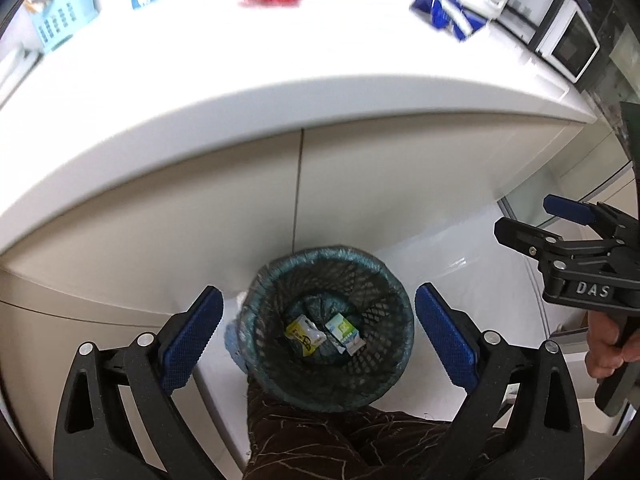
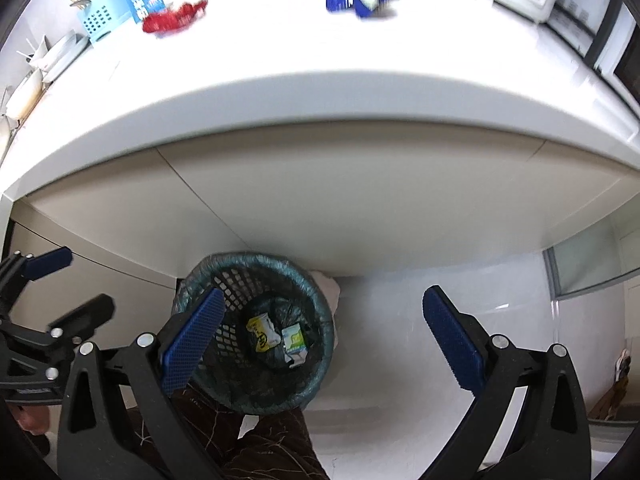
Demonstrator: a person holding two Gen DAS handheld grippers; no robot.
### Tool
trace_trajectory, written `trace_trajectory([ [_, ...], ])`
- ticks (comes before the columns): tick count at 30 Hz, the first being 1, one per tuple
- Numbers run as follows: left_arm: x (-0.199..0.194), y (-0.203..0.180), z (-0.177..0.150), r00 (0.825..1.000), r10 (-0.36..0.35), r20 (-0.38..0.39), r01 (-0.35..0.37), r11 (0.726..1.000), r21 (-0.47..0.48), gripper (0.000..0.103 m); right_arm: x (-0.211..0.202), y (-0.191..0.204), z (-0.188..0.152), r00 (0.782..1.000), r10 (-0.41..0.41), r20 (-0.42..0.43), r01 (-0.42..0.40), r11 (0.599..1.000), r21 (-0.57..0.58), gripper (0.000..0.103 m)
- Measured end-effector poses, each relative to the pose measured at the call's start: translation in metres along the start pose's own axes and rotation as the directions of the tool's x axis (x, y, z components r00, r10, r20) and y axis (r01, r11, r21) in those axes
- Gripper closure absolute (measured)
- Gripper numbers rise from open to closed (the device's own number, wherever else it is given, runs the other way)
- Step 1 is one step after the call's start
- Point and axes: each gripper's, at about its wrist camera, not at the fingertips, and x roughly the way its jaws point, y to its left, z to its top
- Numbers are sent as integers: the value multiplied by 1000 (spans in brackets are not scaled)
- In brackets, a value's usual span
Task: Collect trash
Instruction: 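Raise both tools back over the counter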
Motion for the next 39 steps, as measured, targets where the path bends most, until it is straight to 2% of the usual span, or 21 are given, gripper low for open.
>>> trace_trajectory([
  [6,-47,14,19,998,2,57,1,999,-45,8,-41,3,22,997,2,84,-2,1000,9,8],
  [12,-76,30,40,995,22,102,-12,995,-97,8,-79,12,48,985,8,173,-6,1000,-9,8],
  [17,-96,41,62,992,20,127,-5,994,-111,9,-96,18,71,981,49,188,-43,998,-34,8],
  [21,-111,49,82,988,31,150,-13,993,-116,9,-103,21,86,979,43,197,-37,999,-32,8],
  [32,-132,83,130,976,85,199,-52,985,-167,6,-120,27,140,965,16,261,-6,999,-39,8],
  [37,-122,100,148,979,98,179,-64,980,-186,6,-111,32,163,968,7,252,2,999,-32,8],
  [39,-112,107,155,984,104,144,-74,977,-199,6,-106,36,172,970,4,243,4,999,-32,8],
])
